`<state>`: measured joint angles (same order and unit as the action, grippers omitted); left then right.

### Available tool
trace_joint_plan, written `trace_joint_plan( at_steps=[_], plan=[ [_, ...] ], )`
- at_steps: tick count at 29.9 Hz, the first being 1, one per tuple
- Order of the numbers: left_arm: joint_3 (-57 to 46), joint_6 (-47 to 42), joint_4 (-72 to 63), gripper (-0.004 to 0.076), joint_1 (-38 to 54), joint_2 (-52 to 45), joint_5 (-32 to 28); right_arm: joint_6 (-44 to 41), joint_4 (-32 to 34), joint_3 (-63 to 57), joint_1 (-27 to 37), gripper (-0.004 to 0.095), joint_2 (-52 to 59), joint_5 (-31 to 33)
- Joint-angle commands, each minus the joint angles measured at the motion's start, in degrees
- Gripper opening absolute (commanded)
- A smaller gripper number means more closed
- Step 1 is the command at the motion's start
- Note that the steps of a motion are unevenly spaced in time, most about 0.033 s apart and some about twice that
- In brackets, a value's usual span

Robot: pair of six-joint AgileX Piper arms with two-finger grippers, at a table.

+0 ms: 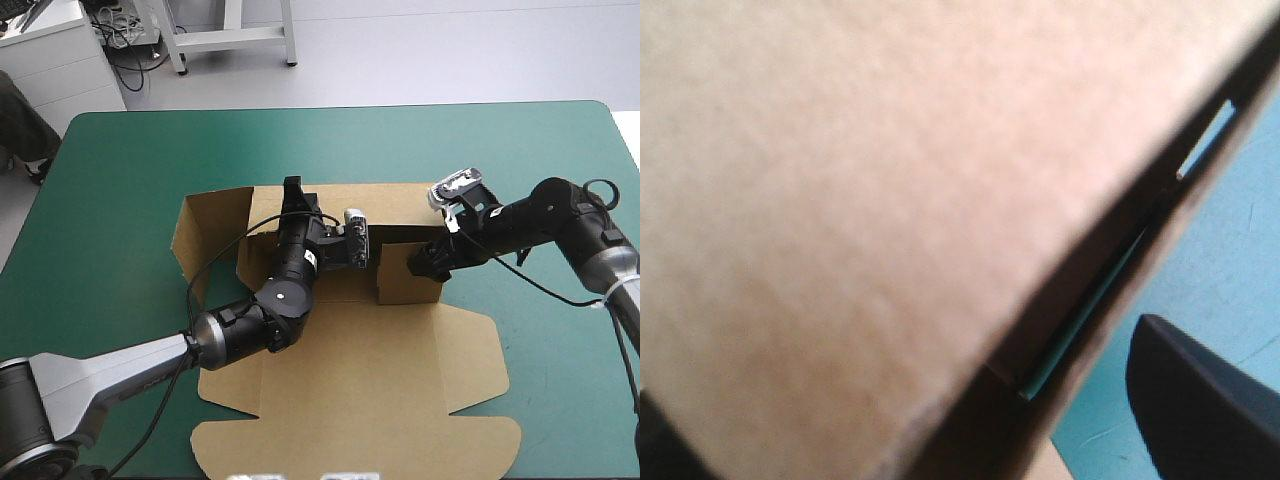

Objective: Fold the box

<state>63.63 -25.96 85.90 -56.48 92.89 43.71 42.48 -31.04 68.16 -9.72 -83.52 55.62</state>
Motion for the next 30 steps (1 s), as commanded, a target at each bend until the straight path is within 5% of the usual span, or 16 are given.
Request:
trace_joint_plan(
  at_steps=[1,6,12,23,30],
  plan=[
    [0.61,-1.43,-4.13,-0.0031,0.23,-1.14,1.56,0.80,0.46,1.31,-1.94,0.0802,1.81,-4.40],
    [0.61,-1.43,-4.29,-0.0031,0.23,-1.14,1.56,1.01,0.99,1.31,-3.10,0.0792,1.81,-7.63],
    [0.61,-1.43,-4.66,-0.0031,0.23,-1.14,0.87,1.01,0.99,1.31,-3.10,0.0651,1.81,-8.68],
    [0.61,-2.36,-4.99,-0.0031,0.23,-1.14,0.17,0.74,0.92,1.31,-3.20,0.0037,1.81,-8.41],
    [0.61,-2.36,-5.20,0.0000,0.23,-1.14,-0.41,0.68,0.30,1.31,-3.20,-0.0021,1.81,-8.45]
  ],
)
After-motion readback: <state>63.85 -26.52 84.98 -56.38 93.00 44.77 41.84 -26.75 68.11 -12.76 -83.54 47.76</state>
